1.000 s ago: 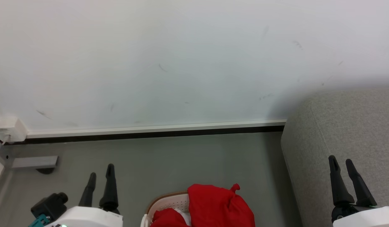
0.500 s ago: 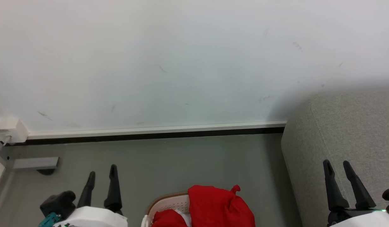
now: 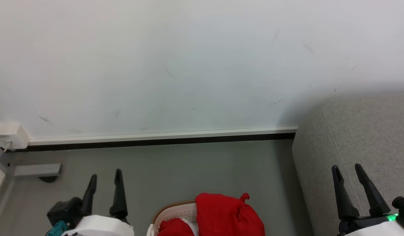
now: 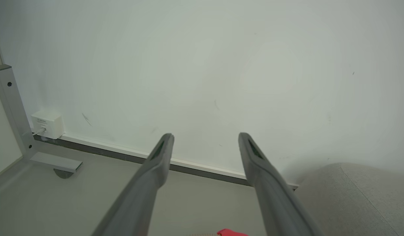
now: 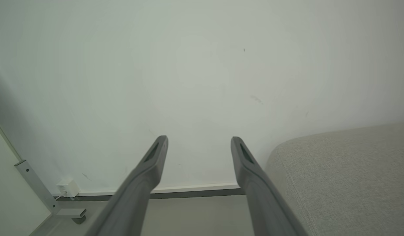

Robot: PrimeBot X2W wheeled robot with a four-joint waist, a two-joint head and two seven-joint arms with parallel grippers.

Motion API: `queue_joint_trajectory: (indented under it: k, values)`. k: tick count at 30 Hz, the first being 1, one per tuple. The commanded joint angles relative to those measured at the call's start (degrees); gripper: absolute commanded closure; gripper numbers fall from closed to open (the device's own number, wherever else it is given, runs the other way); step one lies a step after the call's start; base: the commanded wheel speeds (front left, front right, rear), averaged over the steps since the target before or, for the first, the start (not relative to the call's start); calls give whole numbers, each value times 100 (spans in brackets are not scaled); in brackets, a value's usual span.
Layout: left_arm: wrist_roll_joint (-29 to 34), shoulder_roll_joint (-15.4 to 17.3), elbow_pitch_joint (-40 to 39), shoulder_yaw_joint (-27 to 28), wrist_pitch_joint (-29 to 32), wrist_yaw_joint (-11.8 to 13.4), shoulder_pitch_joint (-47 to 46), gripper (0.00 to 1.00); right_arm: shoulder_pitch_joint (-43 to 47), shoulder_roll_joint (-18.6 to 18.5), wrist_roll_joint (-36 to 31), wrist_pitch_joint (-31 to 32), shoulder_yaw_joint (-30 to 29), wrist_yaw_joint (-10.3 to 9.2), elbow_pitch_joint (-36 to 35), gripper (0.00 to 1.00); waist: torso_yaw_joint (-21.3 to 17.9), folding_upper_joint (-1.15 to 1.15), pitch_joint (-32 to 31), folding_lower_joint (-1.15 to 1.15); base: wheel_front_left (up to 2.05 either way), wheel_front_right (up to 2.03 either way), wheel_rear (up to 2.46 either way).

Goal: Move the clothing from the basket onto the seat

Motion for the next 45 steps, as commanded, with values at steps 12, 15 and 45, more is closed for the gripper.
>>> queue_joint_trajectory:
  k: [12,15,45]
  values:
    - [742,25,-16,-21,-190,74,-16,0,-22,-102,-561,-200,53,-10,-209,0,-4,0,-20,0,0,0,0]
    - [873,21,5,-29,-218,88,-24,0,-9,-109,-645,-237,70,-10,-232,0,-6,0,-23,0,0,0,0]
    - [1705,-8,109,-23,-419,70,-74,0,-1,-85,-1080,-446,2,-12,-261,0,-18,0,-8,0,0,0,0]
